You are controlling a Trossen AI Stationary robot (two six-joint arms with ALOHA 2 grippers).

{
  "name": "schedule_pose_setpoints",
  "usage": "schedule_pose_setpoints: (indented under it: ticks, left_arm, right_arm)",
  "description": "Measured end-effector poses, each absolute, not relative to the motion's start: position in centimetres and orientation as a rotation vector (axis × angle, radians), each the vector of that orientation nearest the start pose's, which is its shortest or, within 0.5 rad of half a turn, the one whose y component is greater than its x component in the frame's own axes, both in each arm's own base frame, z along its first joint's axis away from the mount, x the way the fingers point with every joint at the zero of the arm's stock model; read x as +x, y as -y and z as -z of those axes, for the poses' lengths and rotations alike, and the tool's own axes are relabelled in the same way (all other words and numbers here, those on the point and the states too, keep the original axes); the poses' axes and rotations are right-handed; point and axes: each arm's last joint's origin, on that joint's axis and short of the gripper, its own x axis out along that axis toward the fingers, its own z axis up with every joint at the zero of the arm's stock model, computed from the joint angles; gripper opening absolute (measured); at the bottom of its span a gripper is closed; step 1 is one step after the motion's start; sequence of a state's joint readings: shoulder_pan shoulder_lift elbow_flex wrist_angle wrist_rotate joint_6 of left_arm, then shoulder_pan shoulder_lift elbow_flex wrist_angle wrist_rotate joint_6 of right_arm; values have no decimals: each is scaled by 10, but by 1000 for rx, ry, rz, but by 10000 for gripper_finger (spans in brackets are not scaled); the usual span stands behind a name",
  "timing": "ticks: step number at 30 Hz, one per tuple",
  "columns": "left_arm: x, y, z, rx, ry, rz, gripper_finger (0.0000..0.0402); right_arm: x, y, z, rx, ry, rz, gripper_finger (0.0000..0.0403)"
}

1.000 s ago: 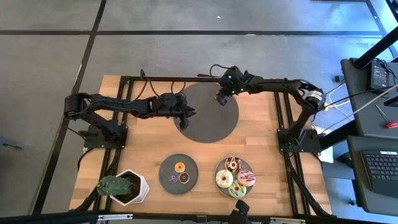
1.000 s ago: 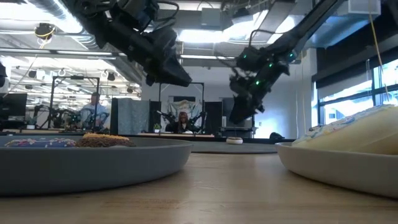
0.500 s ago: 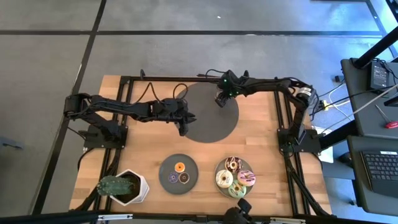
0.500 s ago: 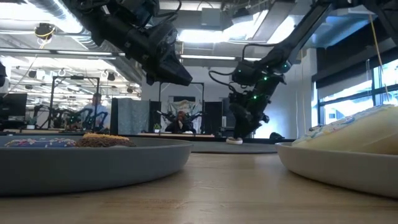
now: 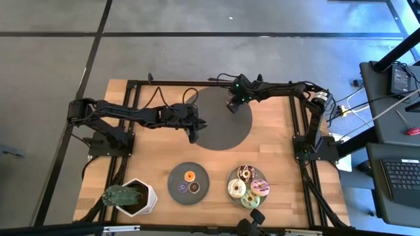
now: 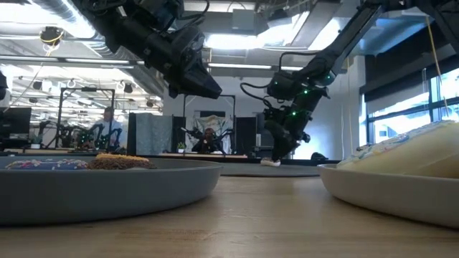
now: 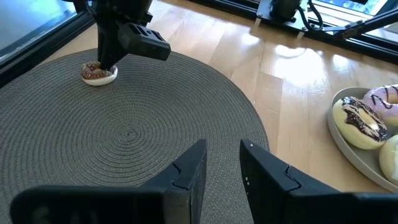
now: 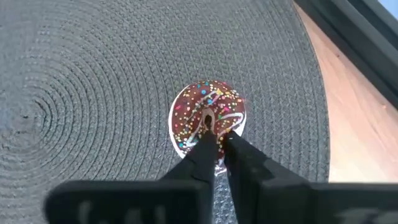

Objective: Pick & Place donuts
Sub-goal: Put small brown donut on the black plate

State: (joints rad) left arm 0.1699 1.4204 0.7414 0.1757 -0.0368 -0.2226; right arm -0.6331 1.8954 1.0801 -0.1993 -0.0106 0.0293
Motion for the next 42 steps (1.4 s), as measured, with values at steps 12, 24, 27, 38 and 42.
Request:
schedule_pose_setpoints:
  ticks: [12, 24, 27, 38, 42]
  left_arm:
    - [289, -51, -211, -250, -479, -258, 91]
    - [289, -51, -211, -226, -482, -252, 89]
    - [289, -51, -211, -226, -482, -252, 90]
    - [289, -49, -211, -224, -484, -243, 91]
    - [289, -49, -210, -224, -485, -243, 88]
  right_arm:
    - [293, 202, -177, 218, -922, 599, 7]
    - [315, 96, -218, 130, -915, 277, 7]
    - [324, 65, -217, 109, -907, 198, 7]
    - [349, 4, -197, 116, -867, 70, 10]
    - [355, 3, -180, 123, -909, 71, 10]
